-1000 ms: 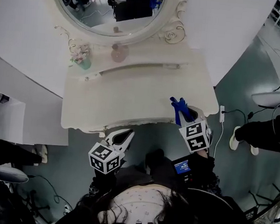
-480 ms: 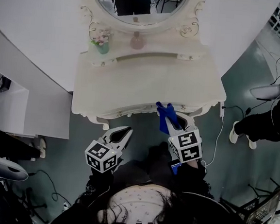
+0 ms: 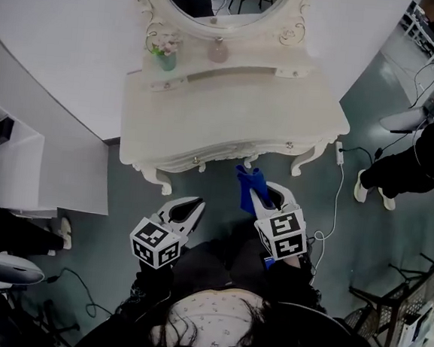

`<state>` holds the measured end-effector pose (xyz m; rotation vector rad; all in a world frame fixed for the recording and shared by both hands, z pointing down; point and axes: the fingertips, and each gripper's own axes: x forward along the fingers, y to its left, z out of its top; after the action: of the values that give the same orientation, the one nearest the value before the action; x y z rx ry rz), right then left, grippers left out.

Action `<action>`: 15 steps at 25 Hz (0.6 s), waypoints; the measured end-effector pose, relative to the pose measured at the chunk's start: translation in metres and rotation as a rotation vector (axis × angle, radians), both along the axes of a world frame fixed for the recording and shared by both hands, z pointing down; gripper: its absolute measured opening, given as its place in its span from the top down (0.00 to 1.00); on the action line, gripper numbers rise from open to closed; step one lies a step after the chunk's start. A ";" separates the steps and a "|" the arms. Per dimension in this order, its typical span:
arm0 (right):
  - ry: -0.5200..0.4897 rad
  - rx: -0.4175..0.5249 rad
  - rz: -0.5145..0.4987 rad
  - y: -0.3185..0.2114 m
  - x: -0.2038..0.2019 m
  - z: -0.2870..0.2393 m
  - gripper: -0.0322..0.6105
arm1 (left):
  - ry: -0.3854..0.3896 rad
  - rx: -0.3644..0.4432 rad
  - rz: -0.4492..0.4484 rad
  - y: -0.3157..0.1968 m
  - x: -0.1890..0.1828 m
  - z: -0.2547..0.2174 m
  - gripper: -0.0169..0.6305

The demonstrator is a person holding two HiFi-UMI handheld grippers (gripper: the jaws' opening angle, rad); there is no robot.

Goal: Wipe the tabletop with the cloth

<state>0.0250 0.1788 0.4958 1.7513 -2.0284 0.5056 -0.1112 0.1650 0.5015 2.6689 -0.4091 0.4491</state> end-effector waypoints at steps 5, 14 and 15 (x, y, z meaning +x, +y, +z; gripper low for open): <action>-0.003 -0.011 -0.024 0.010 -0.029 -0.001 0.83 | 0.017 -0.009 0.005 0.009 -0.016 0.001 0.97; -0.052 -0.018 -0.078 0.013 -0.059 -0.004 0.83 | 0.045 -0.010 -0.048 0.017 -0.041 -0.003 0.97; -0.053 -0.020 -0.084 0.014 -0.061 -0.005 0.83 | 0.046 -0.010 -0.053 0.018 -0.043 -0.004 0.97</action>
<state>-0.0364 0.1931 0.4912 1.6493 -2.1157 0.5494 -0.1541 0.1826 0.4979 2.6463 -0.4609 0.3716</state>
